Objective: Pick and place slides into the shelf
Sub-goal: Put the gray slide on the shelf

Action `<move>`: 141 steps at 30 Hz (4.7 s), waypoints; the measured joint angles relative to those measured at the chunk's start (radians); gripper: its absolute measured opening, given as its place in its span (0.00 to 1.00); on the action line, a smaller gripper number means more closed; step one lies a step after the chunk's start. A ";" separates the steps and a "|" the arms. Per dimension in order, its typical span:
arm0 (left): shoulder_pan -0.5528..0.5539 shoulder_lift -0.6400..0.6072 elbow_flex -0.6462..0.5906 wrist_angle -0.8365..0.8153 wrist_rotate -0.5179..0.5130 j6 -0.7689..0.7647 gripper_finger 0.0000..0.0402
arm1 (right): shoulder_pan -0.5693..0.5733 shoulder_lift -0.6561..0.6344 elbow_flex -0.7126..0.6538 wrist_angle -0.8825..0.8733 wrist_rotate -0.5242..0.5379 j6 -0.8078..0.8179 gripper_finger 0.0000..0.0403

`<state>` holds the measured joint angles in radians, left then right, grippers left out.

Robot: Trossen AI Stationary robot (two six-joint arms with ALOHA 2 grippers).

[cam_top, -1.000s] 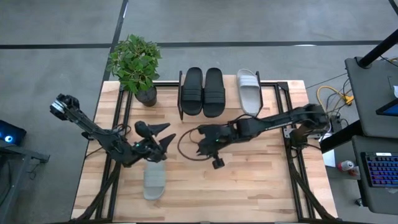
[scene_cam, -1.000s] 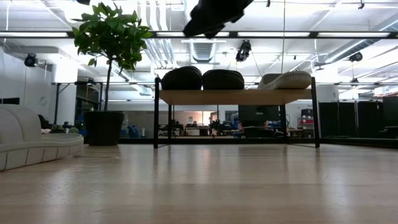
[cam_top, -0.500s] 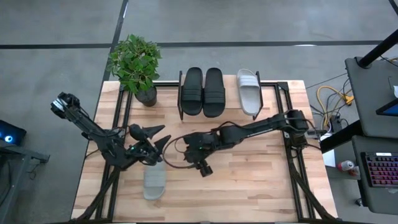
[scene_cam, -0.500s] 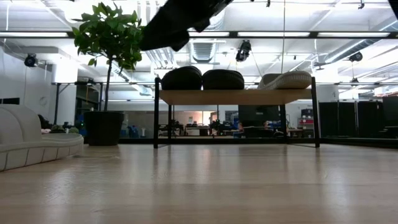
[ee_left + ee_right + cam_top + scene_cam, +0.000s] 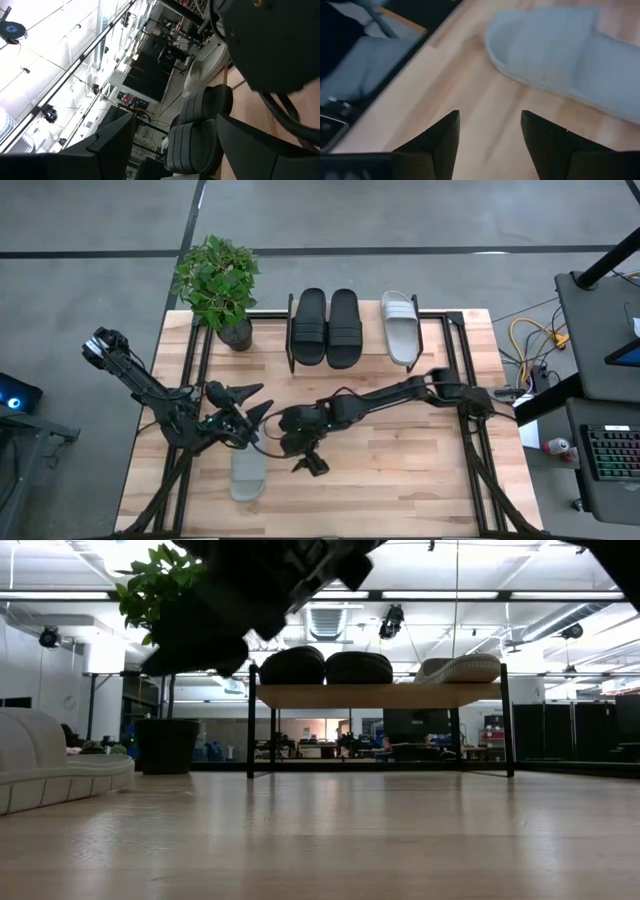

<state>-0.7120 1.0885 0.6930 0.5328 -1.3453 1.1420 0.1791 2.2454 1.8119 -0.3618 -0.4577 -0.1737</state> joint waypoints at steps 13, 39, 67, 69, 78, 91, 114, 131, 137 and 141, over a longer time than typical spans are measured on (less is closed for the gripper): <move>-0.018 -0.055 0.000 0.008 -0.028 0.046 0.65 | 0.000 0.091 0.160 0.005 -0.077 0.001 0.50; -0.016 -0.258 -0.049 0.087 -0.065 -0.007 0.65 | 0.152 0.091 0.112 0.119 0.660 -0.173 0.50; -0.016 -0.253 -0.053 0.087 -0.064 -0.008 0.65 | 0.223 0.408 0.546 -0.040 0.870 -0.234 0.50; -0.016 -0.251 -0.055 0.088 -0.066 -0.009 0.65 | 0.226 0.408 0.540 -0.034 0.878 -0.243 0.50; -0.016 -0.254 -0.058 0.087 -0.066 -0.009 0.65 | 0.255 0.399 0.544 0.004 0.905 -0.270 0.50; -0.016 -0.251 -0.058 0.087 -0.066 -0.010 0.65 | 0.254 0.410 0.544 0.112 0.839 -0.277 0.50; -0.016 -0.105 -0.019 0.091 -0.043 -0.115 0.65 | 0.232 0.418 0.543 0.022 0.906 -0.272 0.50; -0.029 -0.058 -0.064 0.085 -0.175 -0.182 0.65 | 0.142 0.242 0.542 -0.464 0.961 -0.028 0.50; -0.063 -0.043 -0.107 0.085 -0.227 -0.254 0.65 | 0.128 0.189 0.542 -0.579 1.053 -0.010 0.50; -0.085 -0.032 -0.114 0.088 -0.228 -0.314 0.65 | 0.112 0.139 0.542 -0.627 1.054 0.021 0.50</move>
<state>-0.7969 1.0562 0.5790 0.6206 -1.5729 0.8278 0.2907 2.3846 2.3543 -0.9891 0.5968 -0.1526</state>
